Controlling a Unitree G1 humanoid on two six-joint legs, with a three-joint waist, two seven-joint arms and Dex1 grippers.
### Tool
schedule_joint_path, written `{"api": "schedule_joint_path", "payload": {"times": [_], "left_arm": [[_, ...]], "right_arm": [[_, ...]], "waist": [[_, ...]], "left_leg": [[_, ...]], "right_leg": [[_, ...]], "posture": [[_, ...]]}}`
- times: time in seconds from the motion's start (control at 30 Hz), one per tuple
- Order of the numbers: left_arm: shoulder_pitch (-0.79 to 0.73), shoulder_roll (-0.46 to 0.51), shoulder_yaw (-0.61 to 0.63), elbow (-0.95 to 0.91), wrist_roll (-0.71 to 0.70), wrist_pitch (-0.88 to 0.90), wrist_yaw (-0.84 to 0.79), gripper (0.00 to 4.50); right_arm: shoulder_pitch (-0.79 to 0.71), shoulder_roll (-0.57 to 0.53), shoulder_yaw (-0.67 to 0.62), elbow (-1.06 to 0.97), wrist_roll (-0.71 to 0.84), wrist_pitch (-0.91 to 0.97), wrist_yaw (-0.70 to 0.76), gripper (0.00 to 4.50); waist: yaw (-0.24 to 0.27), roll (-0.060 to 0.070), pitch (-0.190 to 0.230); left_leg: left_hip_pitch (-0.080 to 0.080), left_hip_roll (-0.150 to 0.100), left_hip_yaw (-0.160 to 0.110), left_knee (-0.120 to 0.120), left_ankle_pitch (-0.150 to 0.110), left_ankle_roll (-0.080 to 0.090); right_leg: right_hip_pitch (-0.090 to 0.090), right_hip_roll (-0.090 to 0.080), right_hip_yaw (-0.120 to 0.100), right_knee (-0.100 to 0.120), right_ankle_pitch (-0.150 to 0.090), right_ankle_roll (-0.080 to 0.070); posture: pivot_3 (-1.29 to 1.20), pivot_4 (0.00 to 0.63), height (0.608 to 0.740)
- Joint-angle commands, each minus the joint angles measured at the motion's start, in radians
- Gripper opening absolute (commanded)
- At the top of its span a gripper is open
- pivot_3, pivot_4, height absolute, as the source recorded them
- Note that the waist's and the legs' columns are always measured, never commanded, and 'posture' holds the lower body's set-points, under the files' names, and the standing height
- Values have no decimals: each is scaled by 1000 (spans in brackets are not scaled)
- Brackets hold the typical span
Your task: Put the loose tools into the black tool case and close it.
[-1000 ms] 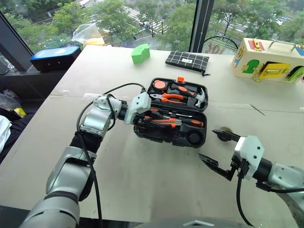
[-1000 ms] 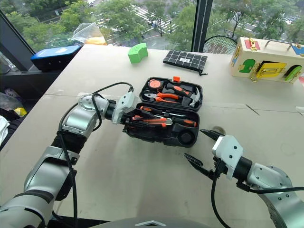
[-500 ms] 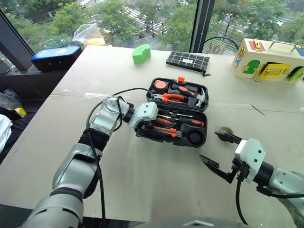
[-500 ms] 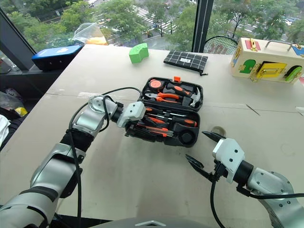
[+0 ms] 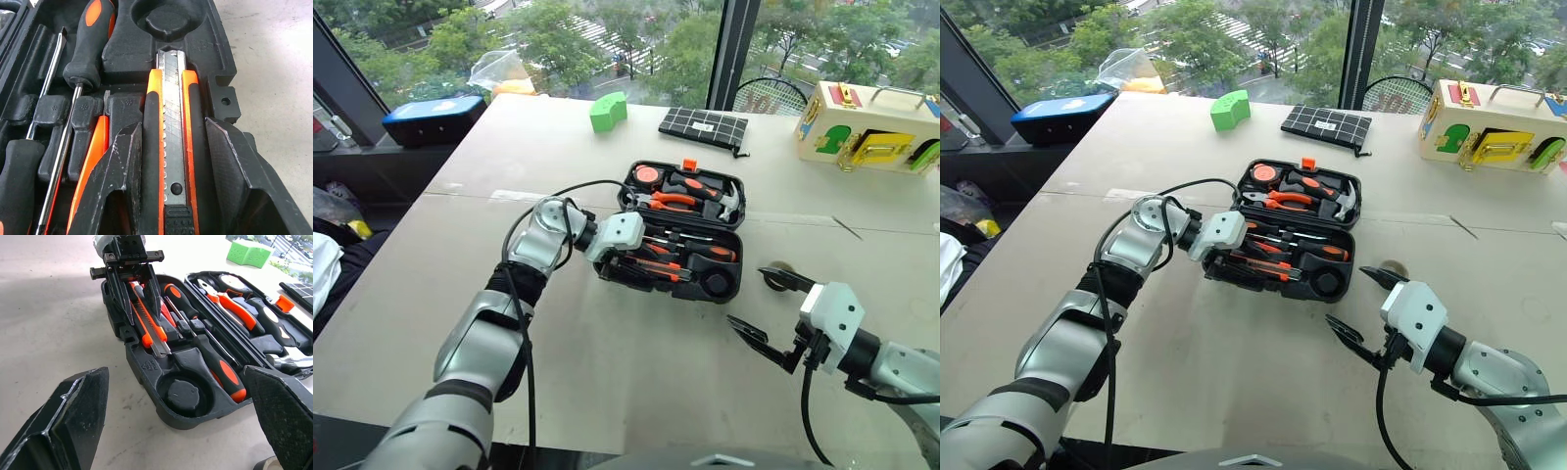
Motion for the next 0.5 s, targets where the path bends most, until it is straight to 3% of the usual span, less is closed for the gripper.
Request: {"api": "schedule_joint_path", "payload": {"times": [0.03,0.13,0.3,0.33,0.43,0.5], "left_arm": [[-18,-23,31,-15,-41,56,4,3172],[-14,-7,101,-83,-124,221,2,4413],[29,44,182,-187,-233,458,14,4413],[45,55,191,-202,-241,477,21,3810],[94,77,209,-248,-255,511,42,2899],[114,81,214,-269,-260,523,63,1950]], "right_arm": [[-4,-7,-19,-15,0,7,-3,4500],[3,-1,-20,-28,2,18,-11,4500],[-4,6,-13,-21,6,21,-14,4500],[-12,6,-7,-14,5,21,-12,4500],[-41,5,3,2,10,22,-2,4500],[-53,3,5,10,13,22,6,4500]], "waist": [[-2,0,0],[-5,0,0],[-13,0,1],[-13,0,1],[-13,0,1],[-9,0,1]], "left_leg": [[0,0,0,0,0,0],[0,0,0,0,0,0],[1,3,-2,-1,0,0],[2,3,-2,-1,0,0],[3,3,-2,-1,0,0],[3,3,-2,-1,0,0]], "right_leg": [[0,0,0,0,0,0],[-1,1,0,1,0,0],[-1,3,0,3,0,0],[-1,4,0,4,0,0],[-1,4,0,5,0,0],[-1,4,0,5,0,0]], "posture": [[0,150,740],[0,150,740],[0,150,740],[0,150,740],[0,150,740],[0,150,740]]}}
